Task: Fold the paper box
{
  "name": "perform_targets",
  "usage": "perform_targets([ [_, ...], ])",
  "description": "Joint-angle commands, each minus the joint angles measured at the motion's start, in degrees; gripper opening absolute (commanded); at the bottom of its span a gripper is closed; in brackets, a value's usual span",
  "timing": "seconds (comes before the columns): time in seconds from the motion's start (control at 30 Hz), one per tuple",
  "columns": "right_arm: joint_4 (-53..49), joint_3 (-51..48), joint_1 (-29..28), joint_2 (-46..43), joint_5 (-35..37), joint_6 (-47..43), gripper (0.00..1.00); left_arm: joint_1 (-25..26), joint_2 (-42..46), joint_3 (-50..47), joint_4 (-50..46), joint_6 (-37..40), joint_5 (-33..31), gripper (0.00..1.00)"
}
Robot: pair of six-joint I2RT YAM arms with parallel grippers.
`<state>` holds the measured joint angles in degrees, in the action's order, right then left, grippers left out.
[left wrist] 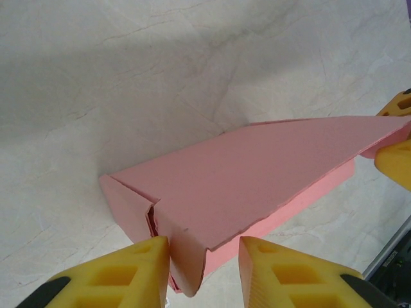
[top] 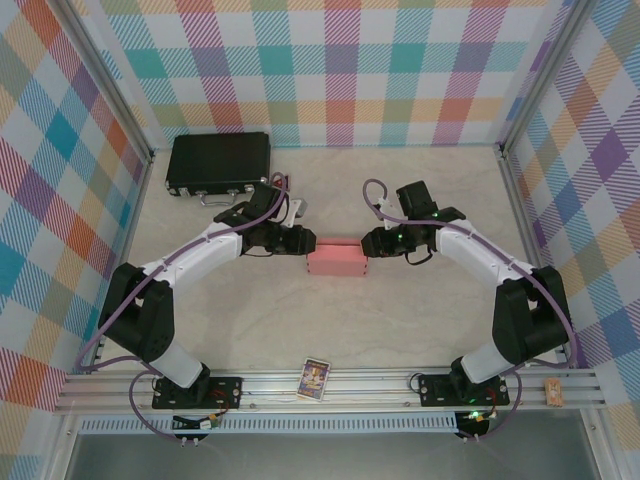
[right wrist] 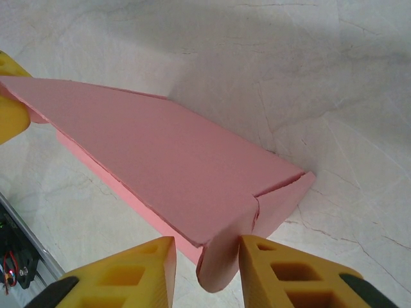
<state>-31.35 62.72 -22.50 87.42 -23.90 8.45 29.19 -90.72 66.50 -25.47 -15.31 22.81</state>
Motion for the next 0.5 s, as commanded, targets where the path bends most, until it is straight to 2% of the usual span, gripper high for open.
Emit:
perform_targets([
  [0.0,-1.0,2.23,-0.45,0.83,-1.59,0.65,0.32,0.69,-0.6,1.53,-1.67,0.94,-0.63,0.33],
  [0.47,-2.56,4.32,-0.59,2.75,-1.74,1.74,0.32,0.71,-0.6,1.64,-2.43,1.42,-1.45,0.33],
])
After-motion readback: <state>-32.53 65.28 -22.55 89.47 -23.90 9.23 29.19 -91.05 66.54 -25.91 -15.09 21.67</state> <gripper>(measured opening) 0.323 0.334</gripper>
